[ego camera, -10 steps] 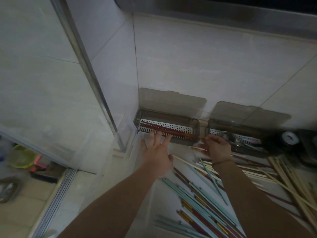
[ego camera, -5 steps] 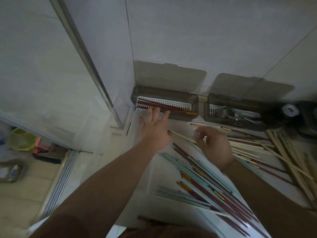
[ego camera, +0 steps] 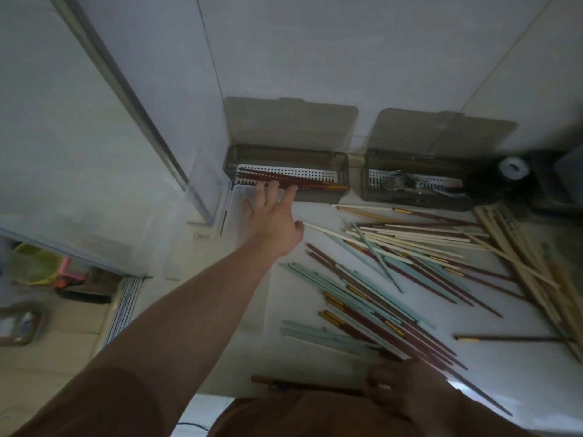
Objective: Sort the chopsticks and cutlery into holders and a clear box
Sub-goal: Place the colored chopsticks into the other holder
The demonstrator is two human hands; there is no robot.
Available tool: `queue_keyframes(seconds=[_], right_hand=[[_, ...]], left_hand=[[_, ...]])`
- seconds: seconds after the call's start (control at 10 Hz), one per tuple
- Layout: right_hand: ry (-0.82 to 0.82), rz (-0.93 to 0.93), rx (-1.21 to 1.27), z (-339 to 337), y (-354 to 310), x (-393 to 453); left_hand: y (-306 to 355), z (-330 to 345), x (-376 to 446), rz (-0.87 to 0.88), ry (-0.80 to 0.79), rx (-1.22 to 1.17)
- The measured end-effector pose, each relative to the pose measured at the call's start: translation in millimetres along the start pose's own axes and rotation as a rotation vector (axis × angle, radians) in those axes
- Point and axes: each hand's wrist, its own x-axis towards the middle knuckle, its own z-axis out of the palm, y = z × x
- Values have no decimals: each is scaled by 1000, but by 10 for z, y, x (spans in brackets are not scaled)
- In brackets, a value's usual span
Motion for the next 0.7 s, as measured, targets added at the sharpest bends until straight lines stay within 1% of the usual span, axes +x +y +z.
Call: queue_keyframes(seconds=[0.1,0.2,0.3,0.4,0.5,0.6,0.7], right_hand=[[-54,62,10,86,10,-13],[31,44,45,-71,-8,37],[177,159,34,-185,31,157],[166,360,29,-210,24,290],[132,469,12,-262,16,403],[66,527,15,-287,-7,493],[55,556,-21,-358,65,557]], left_hand=[[0,1,-2,5,10,14],[-6,3,0,7,8,9],[-12,10,1,17,17,18],[-18,7,2,18,11,20],[-5,0,-11,17,9,15],[7,-11,-18,20,14,11],[8,-33,-17,17,-12,31]])
